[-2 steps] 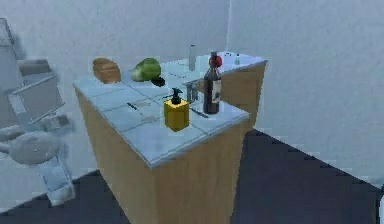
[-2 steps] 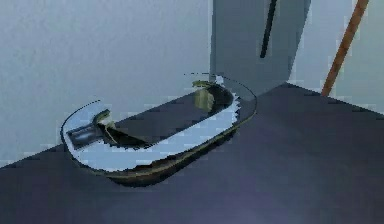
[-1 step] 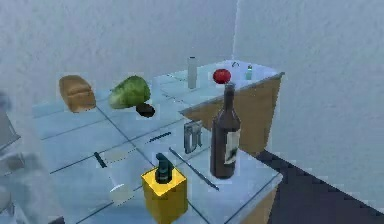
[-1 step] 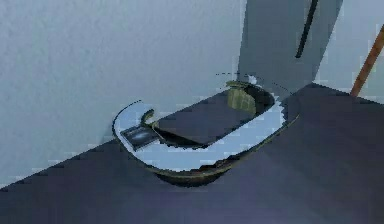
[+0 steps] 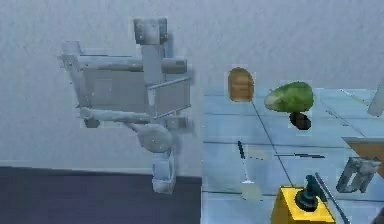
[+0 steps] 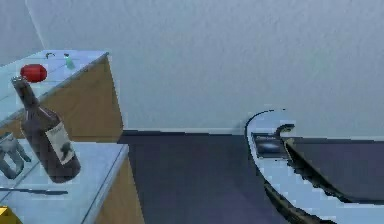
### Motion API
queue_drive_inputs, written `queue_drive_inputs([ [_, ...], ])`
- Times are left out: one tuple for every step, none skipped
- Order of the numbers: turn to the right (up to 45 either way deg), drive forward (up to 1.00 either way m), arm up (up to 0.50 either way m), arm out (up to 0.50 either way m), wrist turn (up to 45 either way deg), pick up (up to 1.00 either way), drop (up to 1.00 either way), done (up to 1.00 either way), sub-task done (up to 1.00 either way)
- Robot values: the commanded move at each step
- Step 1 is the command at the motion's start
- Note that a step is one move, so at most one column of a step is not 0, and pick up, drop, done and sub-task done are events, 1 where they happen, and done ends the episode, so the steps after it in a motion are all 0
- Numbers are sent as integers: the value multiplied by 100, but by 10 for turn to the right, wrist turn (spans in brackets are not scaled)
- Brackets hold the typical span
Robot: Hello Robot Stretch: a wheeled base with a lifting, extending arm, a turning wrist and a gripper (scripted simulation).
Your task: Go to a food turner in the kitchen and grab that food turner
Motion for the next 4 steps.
queue_drive_inputs([
  [-450, 0, 0, 0, 0, 0, 0, 0, 0],
  [-240, 0, 0, 0, 0, 0, 0, 0, 0],
  [0, 0, 50, 0, 0, 0, 0, 0, 0],
  [0, 0, 38, 0, 0, 0, 0, 0, 0],
])
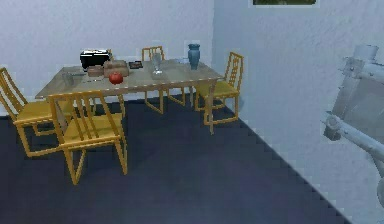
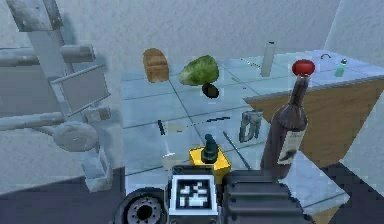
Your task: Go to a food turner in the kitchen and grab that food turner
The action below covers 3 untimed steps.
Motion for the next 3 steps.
queue_drive_inputs([
  [0, 0, 0, 14, 0, 0, 0, 0, 0],
  [0, 0, 0, 0, 450, 0, 0, 0, 0],
  [0, 0, 0, 0, 450, 0, 0, 0, 0],
])
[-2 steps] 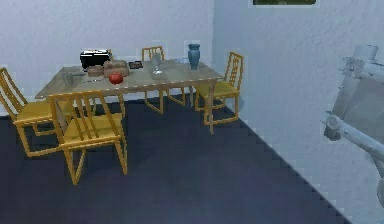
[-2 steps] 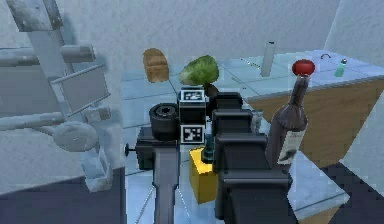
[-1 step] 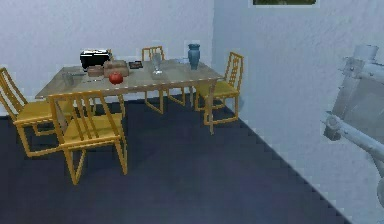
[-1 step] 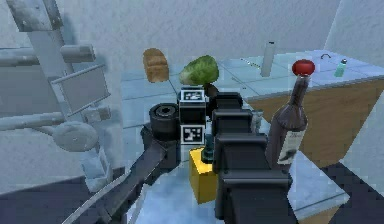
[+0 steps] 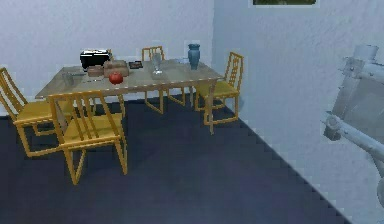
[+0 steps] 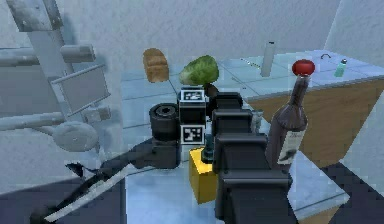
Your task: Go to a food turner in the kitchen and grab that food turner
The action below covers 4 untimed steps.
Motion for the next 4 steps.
queue_drive_inputs([
  [0, 0, 0, 0, 450, 0, 0, 0, 0],
  [0, 0, 0, 0, 270, 0, 0, 0, 0],
  [0, 0, -14, 0, 0, 0, 0, 0, 0],
  [0, 0, 0, 0, 0, 100, 0, 0, 0],
])
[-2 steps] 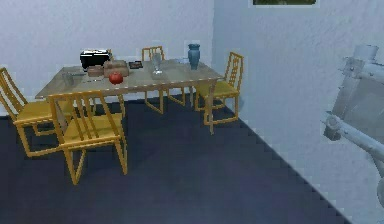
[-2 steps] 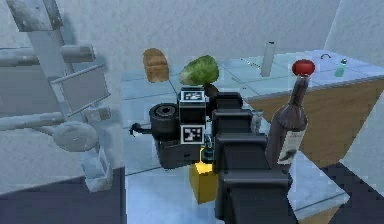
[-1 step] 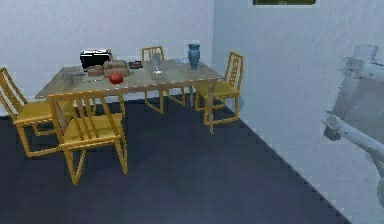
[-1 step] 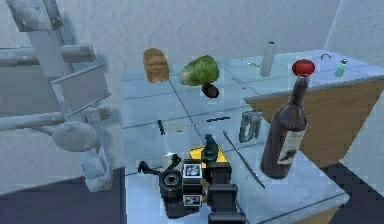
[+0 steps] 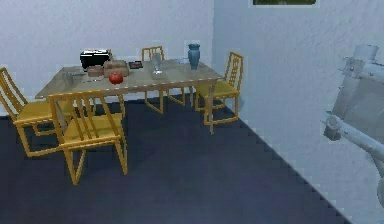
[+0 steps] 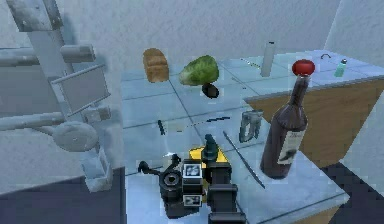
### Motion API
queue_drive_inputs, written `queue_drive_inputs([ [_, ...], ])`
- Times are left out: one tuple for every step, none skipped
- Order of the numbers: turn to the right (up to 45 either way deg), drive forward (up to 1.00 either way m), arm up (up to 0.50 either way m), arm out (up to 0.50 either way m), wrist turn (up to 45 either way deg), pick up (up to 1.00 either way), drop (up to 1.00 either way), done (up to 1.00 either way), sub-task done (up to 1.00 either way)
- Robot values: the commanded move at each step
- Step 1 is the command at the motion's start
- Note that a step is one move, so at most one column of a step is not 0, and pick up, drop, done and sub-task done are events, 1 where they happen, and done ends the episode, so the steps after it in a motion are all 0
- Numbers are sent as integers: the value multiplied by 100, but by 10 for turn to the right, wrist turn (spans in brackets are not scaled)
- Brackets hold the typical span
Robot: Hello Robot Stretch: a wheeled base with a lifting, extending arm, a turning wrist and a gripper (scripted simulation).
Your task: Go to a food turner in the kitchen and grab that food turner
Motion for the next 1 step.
queue_drive_inputs([
  [0, 0, 10, 0, 0, 0, 0, 0, 0],
])
